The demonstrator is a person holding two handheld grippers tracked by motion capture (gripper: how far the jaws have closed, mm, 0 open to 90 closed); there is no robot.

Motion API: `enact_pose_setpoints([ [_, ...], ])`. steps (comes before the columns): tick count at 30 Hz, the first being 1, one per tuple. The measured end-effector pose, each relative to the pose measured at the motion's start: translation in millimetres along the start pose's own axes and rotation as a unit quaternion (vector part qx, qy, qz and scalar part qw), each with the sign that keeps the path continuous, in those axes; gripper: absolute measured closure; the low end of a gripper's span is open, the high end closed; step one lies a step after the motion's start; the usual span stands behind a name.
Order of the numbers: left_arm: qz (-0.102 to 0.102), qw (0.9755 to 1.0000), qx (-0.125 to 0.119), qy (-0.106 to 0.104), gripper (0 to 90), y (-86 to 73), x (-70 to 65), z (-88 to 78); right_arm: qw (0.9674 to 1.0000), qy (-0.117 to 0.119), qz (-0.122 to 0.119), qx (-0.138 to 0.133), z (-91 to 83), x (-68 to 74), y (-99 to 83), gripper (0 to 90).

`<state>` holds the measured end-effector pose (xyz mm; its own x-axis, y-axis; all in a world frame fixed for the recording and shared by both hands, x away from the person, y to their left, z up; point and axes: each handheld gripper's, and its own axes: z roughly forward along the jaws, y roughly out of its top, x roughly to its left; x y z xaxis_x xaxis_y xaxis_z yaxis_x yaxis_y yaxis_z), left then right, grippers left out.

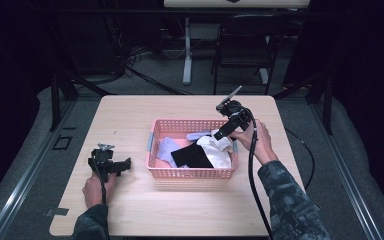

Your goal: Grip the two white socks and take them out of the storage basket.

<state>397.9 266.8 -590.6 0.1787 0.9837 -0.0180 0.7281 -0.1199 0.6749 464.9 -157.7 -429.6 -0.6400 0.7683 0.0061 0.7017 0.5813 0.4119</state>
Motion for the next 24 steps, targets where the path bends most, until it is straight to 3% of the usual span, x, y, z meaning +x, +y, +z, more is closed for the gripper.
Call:
enact_pose_setpoints([
  [1,0.001,1.0000,0.000,0.000,0.8,-0.1,-0.2,-0.2,1.0000,0.003,0.006,-0.005,4.7,2.4,1.7,11.9],
  [3,0.001,1.0000,-0.001,-0.001,0.8,0.1,0.1,0.1,0.9999,-0.001,-0.001,0.012,11.0,5.1,7.2,13.3],
  [7,0.002,1.0000,-0.001,-0.001,0.8,0.0,-0.2,0.2,0.9996,-0.002,0.009,0.028,24.0,7.0,12.2,14.4],
  [10,0.002,1.0000,-0.001,-0.002,0.8,0.4,0.1,0.6,0.9986,-0.014,0.015,0.048,33.4,3.8,12.9,16.8],
  [14,0.003,1.0000,-0.001,-0.002,0.8,0.2,-0.2,0.4,0.9986,-0.012,0.031,0.042,41.5,1.4,14.3,20.9],
  [20,0.004,1.0000,-0.001,-0.003,0.9,0.4,0.1,0.6,0.9964,-0.021,0.036,0.074,59.3,1.5,17.4,26.8],
  [23,0.004,1.0000,-0.002,-0.003,0.8,0.4,0.0,0.7,0.9952,-0.024,0.043,0.084,67.9,-1.6,16.8,31.8],
  [24,0.003,1.0000,-0.002,-0.003,0.8,0.5,0.0,0.7,0.9947,-0.022,0.049,0.088,69.9,-2.7,16.6,37.4],
])
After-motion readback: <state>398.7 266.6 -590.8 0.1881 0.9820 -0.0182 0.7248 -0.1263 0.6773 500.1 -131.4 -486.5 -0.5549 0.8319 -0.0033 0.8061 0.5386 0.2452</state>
